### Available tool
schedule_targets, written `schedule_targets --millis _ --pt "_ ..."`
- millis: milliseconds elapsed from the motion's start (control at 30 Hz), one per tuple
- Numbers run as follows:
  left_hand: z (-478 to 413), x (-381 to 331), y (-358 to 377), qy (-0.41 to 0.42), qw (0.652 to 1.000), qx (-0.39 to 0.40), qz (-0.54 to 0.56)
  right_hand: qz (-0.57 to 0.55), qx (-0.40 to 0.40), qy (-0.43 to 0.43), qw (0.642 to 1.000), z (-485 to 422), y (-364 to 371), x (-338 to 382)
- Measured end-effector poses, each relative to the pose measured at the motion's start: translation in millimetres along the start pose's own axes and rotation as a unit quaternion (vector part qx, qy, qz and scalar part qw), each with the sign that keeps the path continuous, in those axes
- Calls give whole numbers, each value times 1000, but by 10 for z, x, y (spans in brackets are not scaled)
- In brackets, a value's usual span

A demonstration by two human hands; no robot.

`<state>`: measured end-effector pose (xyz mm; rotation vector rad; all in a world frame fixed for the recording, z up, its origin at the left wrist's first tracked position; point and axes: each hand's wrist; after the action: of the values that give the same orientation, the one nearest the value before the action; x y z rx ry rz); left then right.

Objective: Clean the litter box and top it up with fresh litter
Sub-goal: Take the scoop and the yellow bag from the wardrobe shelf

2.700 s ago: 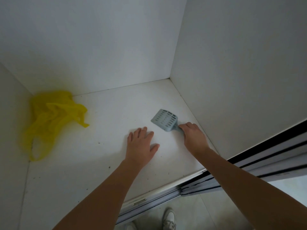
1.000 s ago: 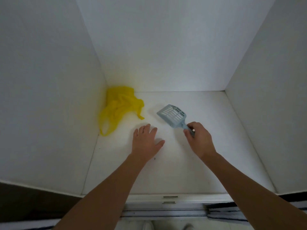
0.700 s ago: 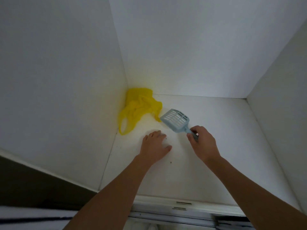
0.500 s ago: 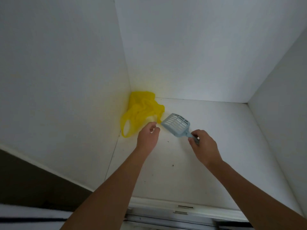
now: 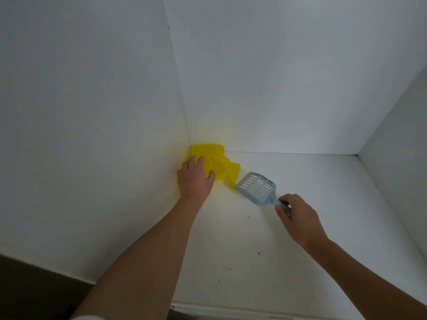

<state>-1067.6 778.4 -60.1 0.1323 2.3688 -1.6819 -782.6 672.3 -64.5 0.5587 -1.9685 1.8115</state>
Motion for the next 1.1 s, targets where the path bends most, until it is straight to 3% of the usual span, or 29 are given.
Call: schedule_targets --millis 133,233,333,467,600,767,867,1000,1100 --pt "-272 -76 18 -133 985 35 107 -2 -2 12 1000 -8 19 -58" --pt "-455 -188 33 -238 953 115 150 -3 -2 22 1000 -17 53 -79" --pt "-519 -308 143 -284 925 185 172 -5 -12 29 999 -8 91 -118" --pt "-428 -374 291 -257 926 238 142 -5 -12 33 999 14 94 -191" --pt "-277 -338 343 -102 967 235 -3 -3 -13 41 999 53 78 -287" --pt "-153 -312 296 -8 973 225 58 1 -14 42 999 98 17 -353" --pt "-134 -310 243 -24 965 241 101 -5 -27 38 999 108 -43 -368" --pt "-129 -467 157 -157 936 250 193 -7 -37 43 998 121 -75 -401" --pt "-41 -616 196 -129 951 264 93 -10 -43 47 998 141 -74 -438"
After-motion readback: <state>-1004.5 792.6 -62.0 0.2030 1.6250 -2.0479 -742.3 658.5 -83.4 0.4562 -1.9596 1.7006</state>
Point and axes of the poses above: each hand's wrist, its own z-axis away from the middle knuckle, its own y-axis out of the palm, x = y × z, and after that the axes turned 1 degree about x, right-handed
